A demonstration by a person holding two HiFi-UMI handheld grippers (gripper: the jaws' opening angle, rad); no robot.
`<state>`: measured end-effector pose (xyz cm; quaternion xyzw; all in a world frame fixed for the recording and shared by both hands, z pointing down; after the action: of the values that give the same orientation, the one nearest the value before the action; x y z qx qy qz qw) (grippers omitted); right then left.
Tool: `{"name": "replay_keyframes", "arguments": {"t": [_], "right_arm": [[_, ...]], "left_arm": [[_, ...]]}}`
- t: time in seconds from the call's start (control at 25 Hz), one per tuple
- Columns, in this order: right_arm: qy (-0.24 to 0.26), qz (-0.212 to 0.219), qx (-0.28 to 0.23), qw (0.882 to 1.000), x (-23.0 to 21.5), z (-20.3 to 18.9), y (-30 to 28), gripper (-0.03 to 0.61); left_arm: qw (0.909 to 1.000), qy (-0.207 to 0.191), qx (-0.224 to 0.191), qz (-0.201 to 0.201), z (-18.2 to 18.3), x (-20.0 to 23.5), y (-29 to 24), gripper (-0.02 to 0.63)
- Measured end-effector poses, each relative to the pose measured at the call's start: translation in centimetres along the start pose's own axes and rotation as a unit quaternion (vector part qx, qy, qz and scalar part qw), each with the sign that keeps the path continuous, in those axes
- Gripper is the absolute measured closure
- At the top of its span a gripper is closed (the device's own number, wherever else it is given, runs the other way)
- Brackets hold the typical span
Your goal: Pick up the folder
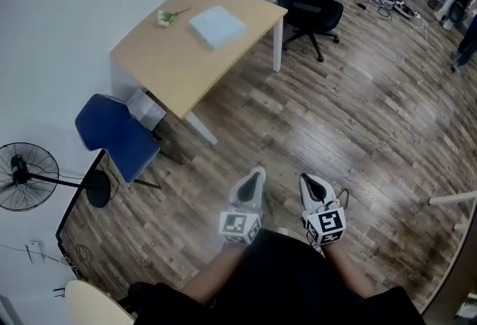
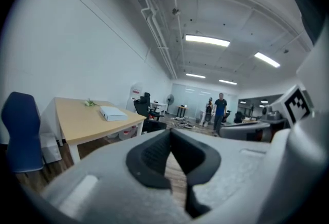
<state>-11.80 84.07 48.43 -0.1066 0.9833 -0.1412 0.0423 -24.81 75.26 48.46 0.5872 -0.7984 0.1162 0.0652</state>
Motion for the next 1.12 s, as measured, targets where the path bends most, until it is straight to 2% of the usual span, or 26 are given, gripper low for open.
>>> {"name": "replay_keyframes", "arguments": {"t": [0.28,0.52,0.72,0.88,1.12], "right_arm": [[0.006,-0.001,0.043,0.999,-1.7,2.4,-13.2,0.578],[-0.013,0.013,0.062,0.998,-1.4,7.1,-26.8,0.578],[-0.007,0.011,0.068,0.998,-0.3,11.1,-36.2,0.578],[0.005,0.007,0.06,0.998,0.5,13.4,-41.0,0.578],[0.003,-0.004,0.068,0.998,0.8,13.6,-44.7,0.578]], "left_arm": [[0.9998,0.021,-0.004,0.0,1.8,11.0,-7.7,0.612],[0.9995,0.028,-0.014,0.003,6.2,22.3,-13.6,0.612],[0.9989,0.037,-0.024,0.014,9.9,32.0,-16.5,0.612],[0.9988,0.034,-0.031,0.018,12.2,37.5,-17.8,0.612],[0.9987,0.033,-0.034,0.02,13.3,42.4,-19.1,0.612]]}}
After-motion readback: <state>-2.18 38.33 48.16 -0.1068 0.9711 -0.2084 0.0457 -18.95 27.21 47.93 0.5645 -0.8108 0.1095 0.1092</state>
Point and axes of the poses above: the fingertips, and each gripper's own axes: y backward along the fingers, x to its left, z out of its top, the point moved 4 cm from there along y, backward along the fingers, and after that the axes turned 14 degrees about -z, right-handed, at the moved point
